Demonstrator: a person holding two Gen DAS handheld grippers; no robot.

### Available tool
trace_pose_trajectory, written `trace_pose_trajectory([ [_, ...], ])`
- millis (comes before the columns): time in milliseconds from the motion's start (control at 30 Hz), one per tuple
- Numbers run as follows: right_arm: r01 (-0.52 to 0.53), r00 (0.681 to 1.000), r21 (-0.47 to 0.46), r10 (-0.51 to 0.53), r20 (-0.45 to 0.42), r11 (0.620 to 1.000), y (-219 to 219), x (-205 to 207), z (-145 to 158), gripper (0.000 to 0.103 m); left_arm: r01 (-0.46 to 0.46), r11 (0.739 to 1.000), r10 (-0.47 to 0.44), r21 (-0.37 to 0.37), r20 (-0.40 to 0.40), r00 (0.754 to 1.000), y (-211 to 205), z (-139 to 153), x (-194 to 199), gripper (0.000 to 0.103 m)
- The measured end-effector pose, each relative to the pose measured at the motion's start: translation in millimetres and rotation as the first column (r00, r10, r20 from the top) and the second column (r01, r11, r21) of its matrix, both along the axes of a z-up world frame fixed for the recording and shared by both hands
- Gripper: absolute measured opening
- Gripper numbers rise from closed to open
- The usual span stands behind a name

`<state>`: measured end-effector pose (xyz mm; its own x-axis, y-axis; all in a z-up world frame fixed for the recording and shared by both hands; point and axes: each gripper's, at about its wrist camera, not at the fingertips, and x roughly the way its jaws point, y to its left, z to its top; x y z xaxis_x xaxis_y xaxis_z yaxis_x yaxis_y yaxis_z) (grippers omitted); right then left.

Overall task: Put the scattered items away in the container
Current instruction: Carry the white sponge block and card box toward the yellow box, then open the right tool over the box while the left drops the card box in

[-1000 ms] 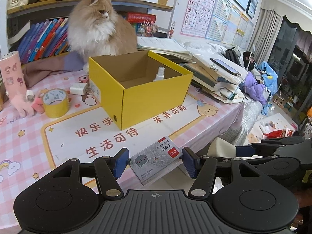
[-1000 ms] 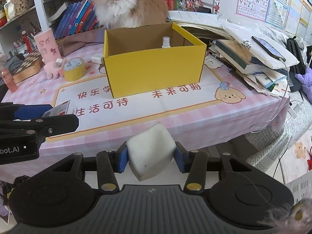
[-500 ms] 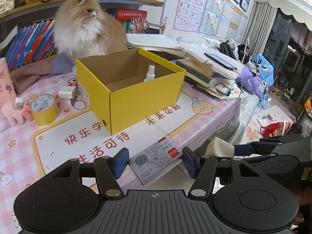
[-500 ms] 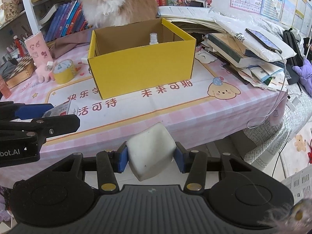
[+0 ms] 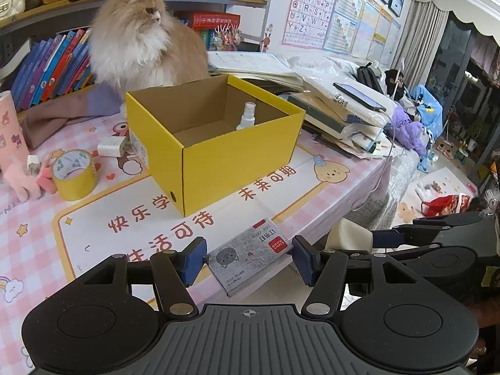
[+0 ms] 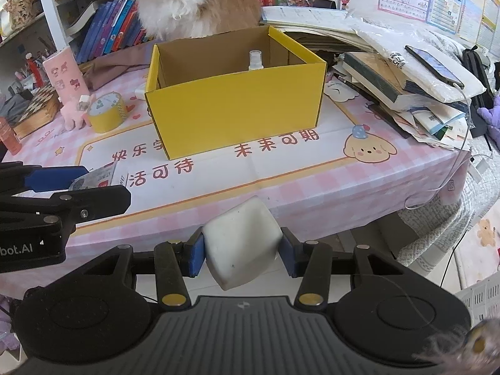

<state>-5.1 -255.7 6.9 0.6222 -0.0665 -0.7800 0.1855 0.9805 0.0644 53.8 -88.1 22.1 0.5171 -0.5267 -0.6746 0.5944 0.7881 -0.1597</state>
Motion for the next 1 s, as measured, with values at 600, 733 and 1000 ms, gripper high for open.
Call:
trace_pose_trajectory([
  [600, -0.002, 1.0, 0.004, 0.002, -0.021, 1.0, -17.6, 18.2, -6.5, 0.046, 0.003, 1.0, -0.003, 0.005, 0.038, 0.999, -21.3, 2.7, 17.4, 0.059],
  [733, -0.028, 1.0, -0.004, 0.028, -0.013, 1.0, -27.2, 32.5, -3.1, 0.046, -0.017, 1.0, 0.017, -0.004, 0.073, 0.997, -28.8, 11.9, 31.2, 0.059],
  [1000, -0.113, 0.992, -0.053, 0.115, 0.047, 0.992, -54.1, 81.6, 16.1, 0.046, -0.093, 0.995, 0.095, -0.02, 0.184, 0.978, -50.0, 31.7, 76.0, 0.059],
])
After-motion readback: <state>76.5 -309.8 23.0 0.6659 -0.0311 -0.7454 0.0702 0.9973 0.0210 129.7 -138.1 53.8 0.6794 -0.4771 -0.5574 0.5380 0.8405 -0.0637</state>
